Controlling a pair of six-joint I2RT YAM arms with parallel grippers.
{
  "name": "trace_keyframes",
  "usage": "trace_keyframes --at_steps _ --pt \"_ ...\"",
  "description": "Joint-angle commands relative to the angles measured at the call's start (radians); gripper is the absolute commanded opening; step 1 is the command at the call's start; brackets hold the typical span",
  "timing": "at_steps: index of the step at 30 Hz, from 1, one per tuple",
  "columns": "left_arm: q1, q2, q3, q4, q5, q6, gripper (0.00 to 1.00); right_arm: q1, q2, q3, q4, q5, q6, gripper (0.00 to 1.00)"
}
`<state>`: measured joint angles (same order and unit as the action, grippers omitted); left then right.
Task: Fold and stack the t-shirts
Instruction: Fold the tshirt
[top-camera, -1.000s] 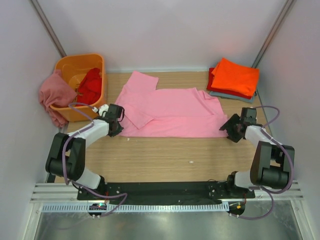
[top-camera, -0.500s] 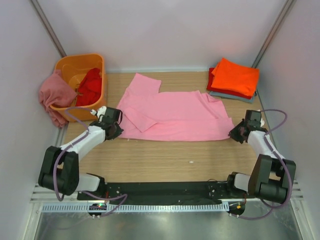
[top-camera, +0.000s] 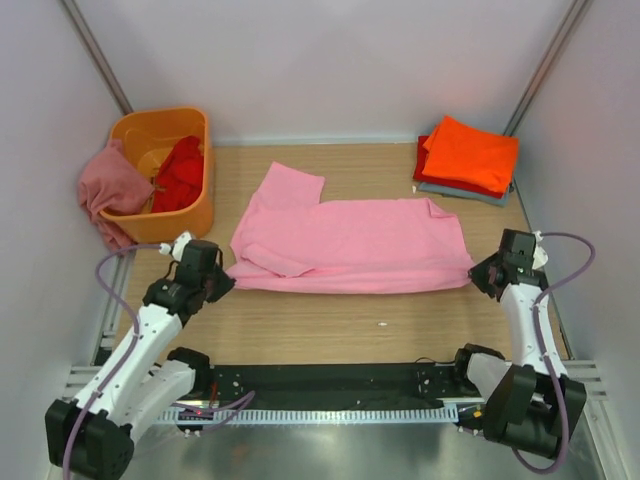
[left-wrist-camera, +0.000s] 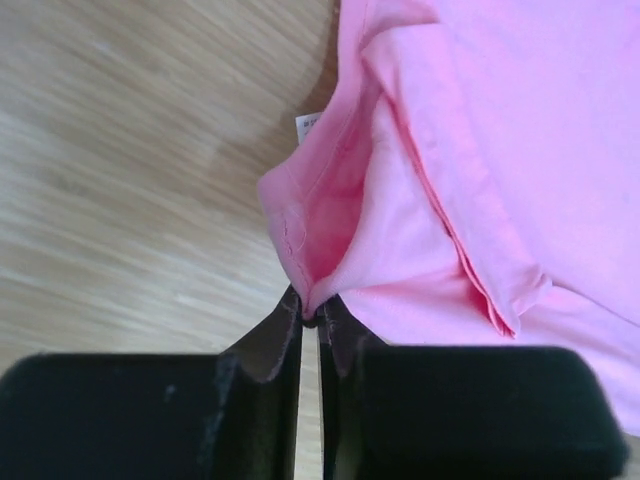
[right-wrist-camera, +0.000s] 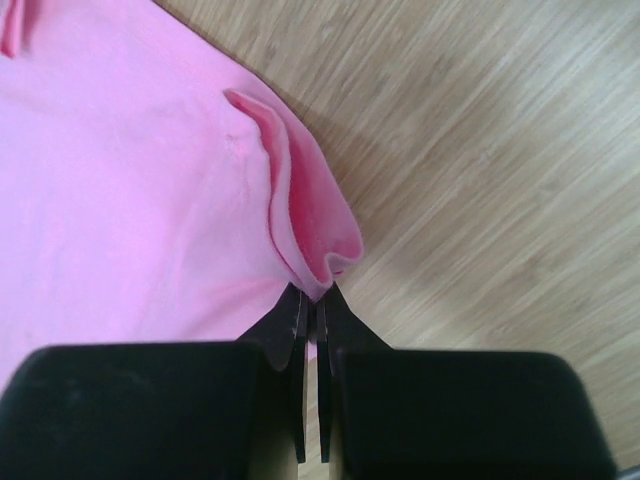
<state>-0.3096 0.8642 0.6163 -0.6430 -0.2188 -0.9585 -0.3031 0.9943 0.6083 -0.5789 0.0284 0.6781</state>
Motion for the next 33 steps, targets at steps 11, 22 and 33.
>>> trace_keyframes --at_steps 11,22,33 --pt "-0.045 -0.225 0.270 -0.440 0.038 0.035 0.91 -0.024 -0.169 0.094 -0.137 0.105 0.080 1.00" --pt "-0.045 -0.090 0.407 -0.358 0.119 0.446 0.91 0.094 -0.146 0.272 -0.004 -0.315 -0.063 0.79" --pt "-0.048 -0.109 0.289 -0.229 -0.002 0.376 0.90 1.156 0.403 0.675 -0.076 0.199 -0.102 0.64"
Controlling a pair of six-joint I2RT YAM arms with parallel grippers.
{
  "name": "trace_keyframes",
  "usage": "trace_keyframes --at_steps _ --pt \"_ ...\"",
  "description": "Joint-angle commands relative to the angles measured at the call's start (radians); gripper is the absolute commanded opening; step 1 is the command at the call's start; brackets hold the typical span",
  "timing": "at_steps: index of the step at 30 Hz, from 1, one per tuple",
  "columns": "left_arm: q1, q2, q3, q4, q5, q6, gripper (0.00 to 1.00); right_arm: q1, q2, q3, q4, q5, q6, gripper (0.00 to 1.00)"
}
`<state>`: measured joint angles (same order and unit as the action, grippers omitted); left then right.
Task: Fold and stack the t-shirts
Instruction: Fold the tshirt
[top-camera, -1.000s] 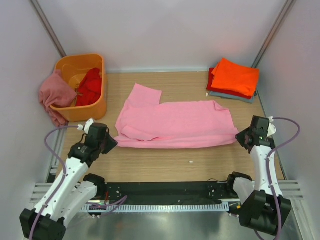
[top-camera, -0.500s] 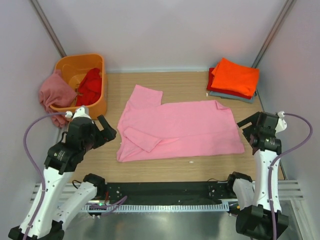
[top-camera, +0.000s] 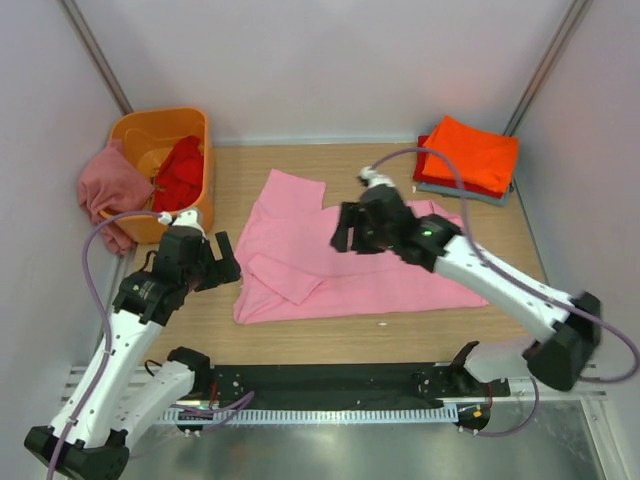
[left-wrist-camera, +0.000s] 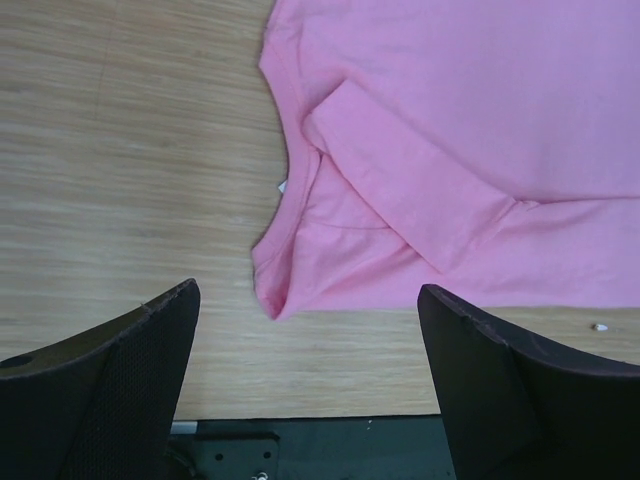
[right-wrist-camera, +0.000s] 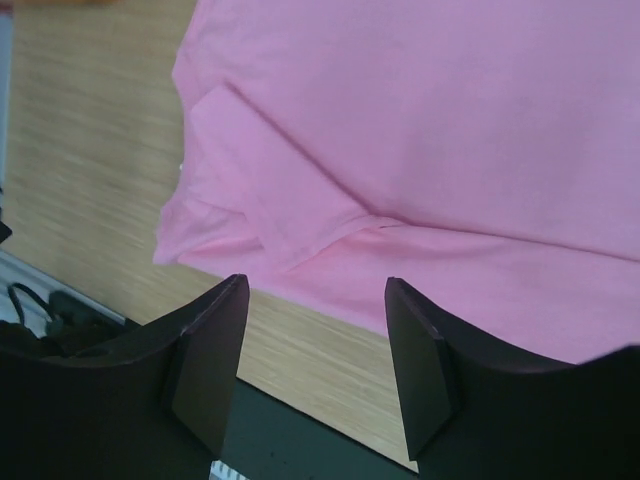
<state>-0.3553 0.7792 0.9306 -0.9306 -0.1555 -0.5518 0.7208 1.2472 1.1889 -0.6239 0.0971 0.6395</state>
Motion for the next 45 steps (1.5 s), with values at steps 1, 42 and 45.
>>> trace_keyframes --at_steps 1,42,45 --pt "-0.002 -0.035 -0.029 0.058 -0.073 -0.030 0.90 0.159 0.208 0.124 -0.022 0.121 -0.083 0.62" --pt "0.015 -0.227 -0.041 0.039 -0.250 -0.060 0.88 0.397 0.923 0.515 -0.128 0.092 -0.327 0.38" --pt "0.015 -0.227 -0.041 0.038 -0.250 -0.059 0.88 0.401 0.928 0.511 -0.126 0.090 -0.324 0.38"
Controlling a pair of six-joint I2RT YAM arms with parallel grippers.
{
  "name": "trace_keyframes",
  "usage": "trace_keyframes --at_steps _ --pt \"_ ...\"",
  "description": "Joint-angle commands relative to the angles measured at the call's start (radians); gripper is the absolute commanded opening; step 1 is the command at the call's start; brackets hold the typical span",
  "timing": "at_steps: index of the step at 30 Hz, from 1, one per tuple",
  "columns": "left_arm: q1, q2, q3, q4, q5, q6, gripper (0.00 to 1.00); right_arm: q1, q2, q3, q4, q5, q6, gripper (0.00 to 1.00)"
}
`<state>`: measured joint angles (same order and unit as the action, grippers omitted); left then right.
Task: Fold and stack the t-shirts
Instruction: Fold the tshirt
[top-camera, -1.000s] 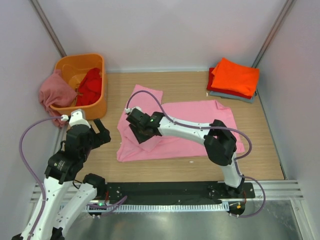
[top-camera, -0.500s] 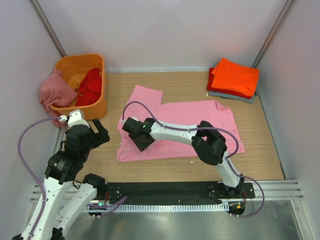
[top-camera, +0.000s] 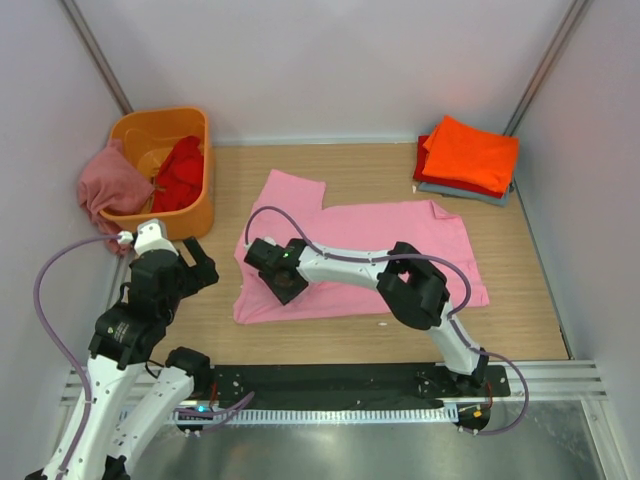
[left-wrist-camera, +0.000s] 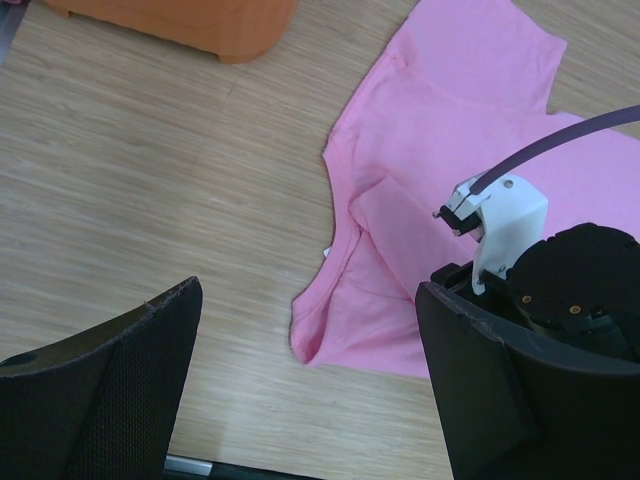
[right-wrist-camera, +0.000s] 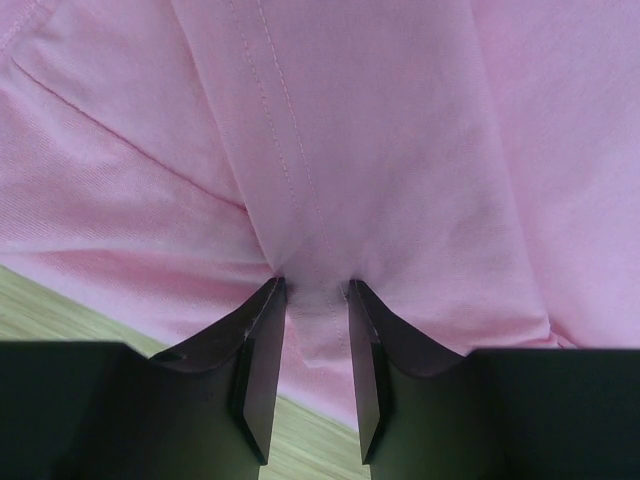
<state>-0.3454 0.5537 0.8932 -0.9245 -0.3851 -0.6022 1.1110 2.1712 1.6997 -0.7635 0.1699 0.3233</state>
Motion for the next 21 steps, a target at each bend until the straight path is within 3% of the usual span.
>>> trace_keyframes --at_steps 1,4,6,11,21 --pt "0.005 -0.001 -0.004 0.033 -0.020 -0.010 0.88 0.010 0.004 0.000 0.013 0.014 -0.009 0.37" --pt "0.006 -0.003 -0.004 0.033 -0.020 -0.008 0.88 0.019 0.009 -0.003 0.015 0.017 -0.009 0.29" --pt "0.006 -0.003 -0.004 0.033 -0.020 -0.010 0.88 0.021 0.009 0.002 0.009 0.023 -0.007 0.16" --pt "0.006 -0.003 -0.004 0.033 -0.020 -0.010 0.88 0.021 -0.011 0.009 -0.017 0.062 -0.009 0.02" --pt "0.009 0.005 -0.004 0.033 -0.020 -0.008 0.88 0.018 -0.040 0.109 -0.123 0.169 -0.066 0.02"
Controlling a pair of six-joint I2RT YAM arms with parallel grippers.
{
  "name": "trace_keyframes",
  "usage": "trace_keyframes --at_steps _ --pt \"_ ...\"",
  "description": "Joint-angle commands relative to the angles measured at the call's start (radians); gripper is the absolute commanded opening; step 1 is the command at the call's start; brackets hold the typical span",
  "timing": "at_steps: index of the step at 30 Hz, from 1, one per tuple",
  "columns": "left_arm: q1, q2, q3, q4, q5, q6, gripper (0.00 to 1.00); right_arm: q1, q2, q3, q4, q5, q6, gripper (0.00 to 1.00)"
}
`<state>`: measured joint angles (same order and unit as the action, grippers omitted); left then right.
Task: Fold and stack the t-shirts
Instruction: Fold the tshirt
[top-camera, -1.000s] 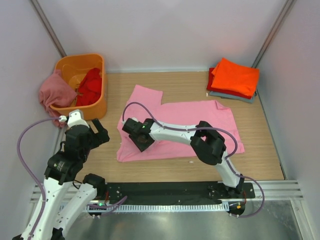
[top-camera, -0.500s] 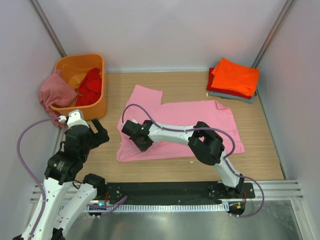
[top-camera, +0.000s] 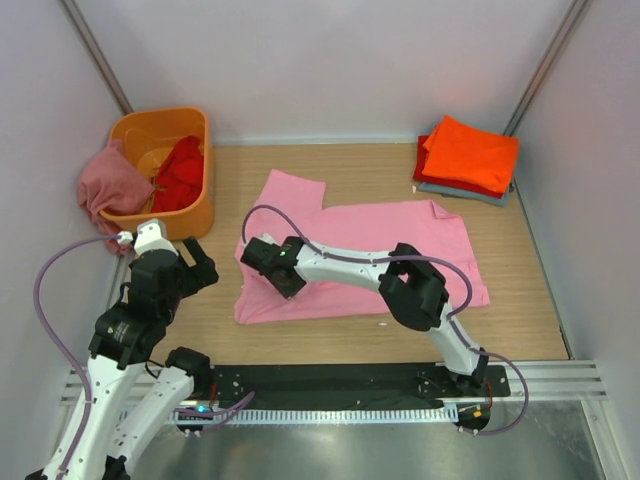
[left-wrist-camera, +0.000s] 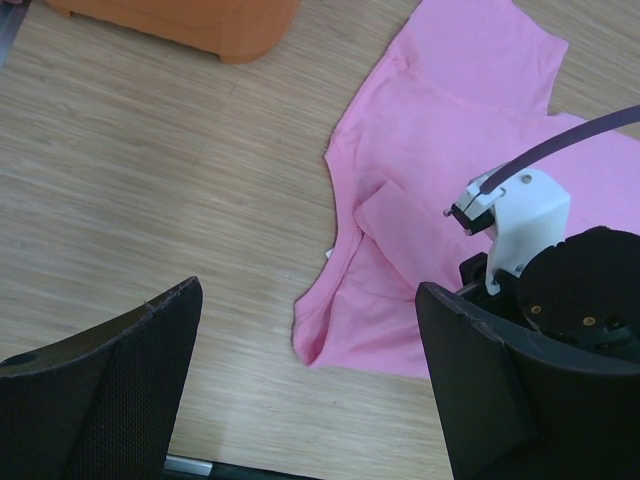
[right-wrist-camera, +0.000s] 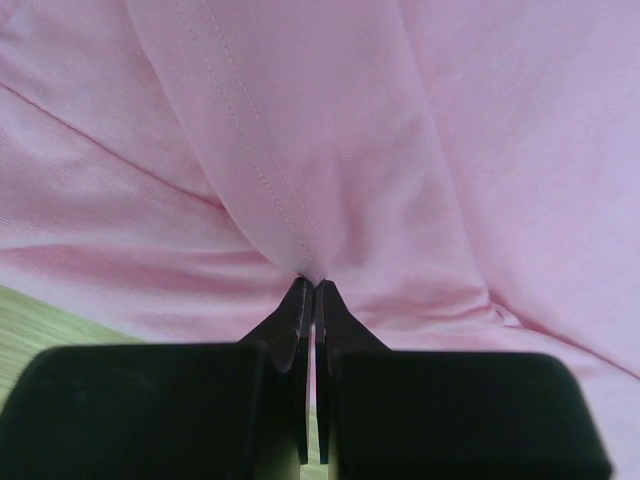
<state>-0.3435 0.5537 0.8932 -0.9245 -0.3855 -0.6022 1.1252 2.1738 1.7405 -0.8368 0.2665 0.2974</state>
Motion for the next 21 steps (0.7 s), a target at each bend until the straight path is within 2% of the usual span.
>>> trace_keyframes --at_steps 1,13,21 --pt "0.008 0.003 -0.004 0.032 -0.019 -0.010 0.88 -0.001 -0.043 0.077 -0.056 0.077 -0.044 0.02" --pt "0.009 0.008 -0.004 0.032 -0.023 -0.011 0.88 -0.102 -0.020 0.122 -0.039 0.079 -0.112 0.02" --pt "0.009 0.017 -0.005 0.032 -0.023 -0.010 0.88 -0.206 0.009 0.166 0.005 0.020 -0.170 0.02"
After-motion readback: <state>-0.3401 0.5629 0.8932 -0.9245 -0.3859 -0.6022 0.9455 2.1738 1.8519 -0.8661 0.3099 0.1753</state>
